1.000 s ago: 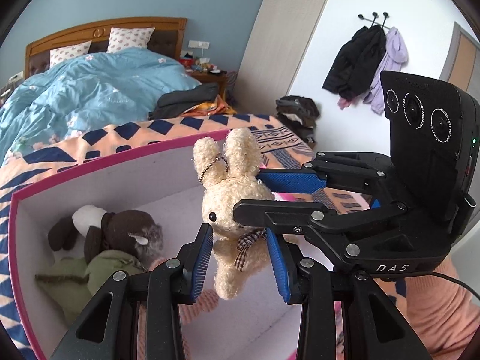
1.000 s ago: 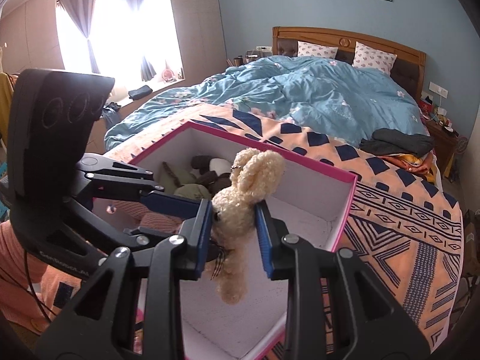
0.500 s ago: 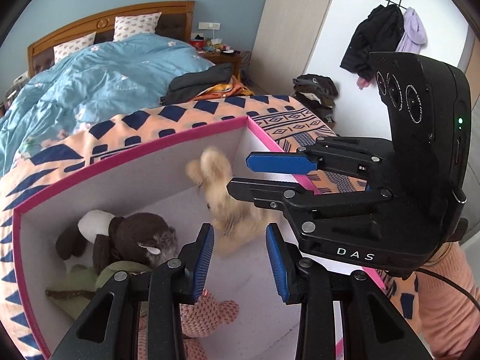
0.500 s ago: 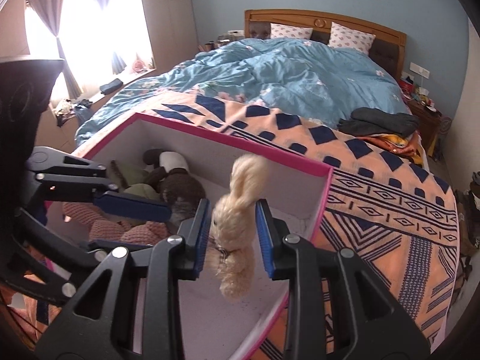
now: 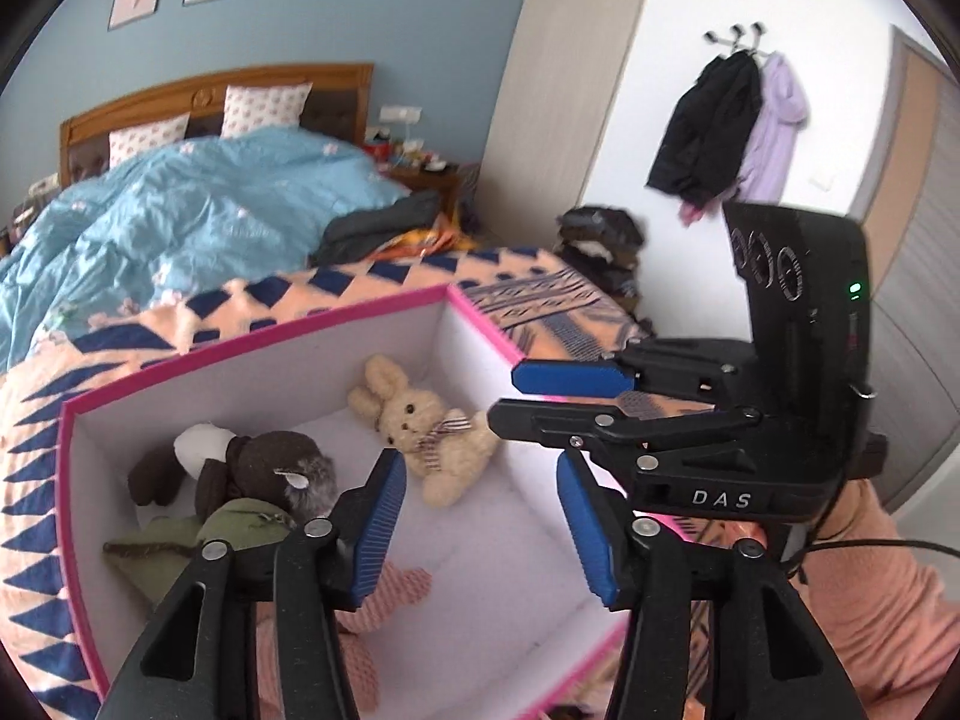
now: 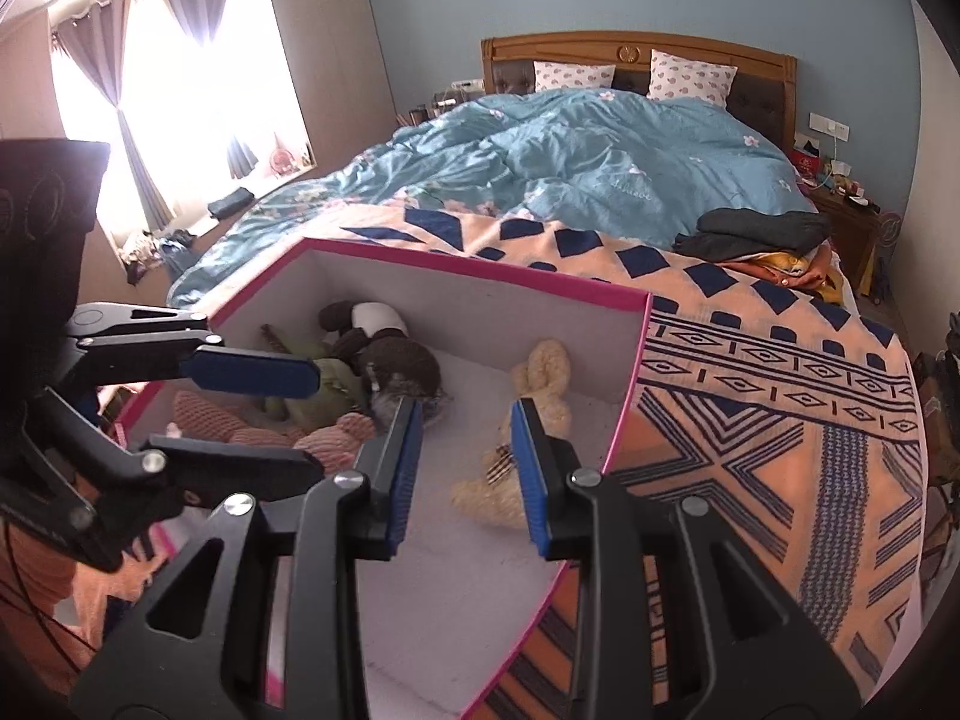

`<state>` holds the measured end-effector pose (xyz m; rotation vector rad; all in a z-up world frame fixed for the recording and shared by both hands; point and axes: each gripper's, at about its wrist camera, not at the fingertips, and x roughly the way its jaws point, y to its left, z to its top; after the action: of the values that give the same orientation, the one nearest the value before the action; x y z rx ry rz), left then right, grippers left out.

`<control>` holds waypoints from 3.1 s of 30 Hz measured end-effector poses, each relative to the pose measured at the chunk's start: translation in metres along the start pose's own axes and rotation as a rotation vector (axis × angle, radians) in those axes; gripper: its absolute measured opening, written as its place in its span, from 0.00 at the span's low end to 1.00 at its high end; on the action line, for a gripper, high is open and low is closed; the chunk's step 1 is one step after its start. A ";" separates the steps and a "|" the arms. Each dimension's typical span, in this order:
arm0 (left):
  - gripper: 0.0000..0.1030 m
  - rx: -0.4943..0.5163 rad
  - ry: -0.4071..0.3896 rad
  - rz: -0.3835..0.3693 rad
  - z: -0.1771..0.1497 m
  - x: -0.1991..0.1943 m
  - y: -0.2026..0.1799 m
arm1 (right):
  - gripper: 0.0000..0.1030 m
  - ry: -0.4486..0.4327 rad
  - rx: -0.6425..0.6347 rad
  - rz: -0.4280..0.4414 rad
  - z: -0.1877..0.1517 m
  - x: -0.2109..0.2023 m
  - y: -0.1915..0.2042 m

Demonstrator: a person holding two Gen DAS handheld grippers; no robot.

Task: Organize objects
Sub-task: 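Move the left gripper down to the pink floral drawstring pouch, then close the left gripper on the pouch and lift it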

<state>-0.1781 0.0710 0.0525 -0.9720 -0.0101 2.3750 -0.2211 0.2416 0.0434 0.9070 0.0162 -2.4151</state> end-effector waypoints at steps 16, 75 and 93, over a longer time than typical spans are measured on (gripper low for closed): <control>0.59 0.072 -0.091 -0.012 -0.103 -0.065 -0.053 | 0.43 -0.023 0.079 0.120 -0.122 -0.093 0.045; 0.52 0.051 0.219 -0.141 -0.214 -0.024 -0.066 | 0.43 0.125 0.268 0.163 -0.198 -0.065 0.088; 0.53 0.014 0.245 -0.179 -0.206 -0.013 -0.049 | 0.31 0.131 0.376 0.186 -0.212 -0.052 0.080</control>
<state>-0.0130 0.0647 -0.0802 -1.1970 0.0126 2.0792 -0.0202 0.2414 -0.0744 1.1749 -0.4675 -2.2180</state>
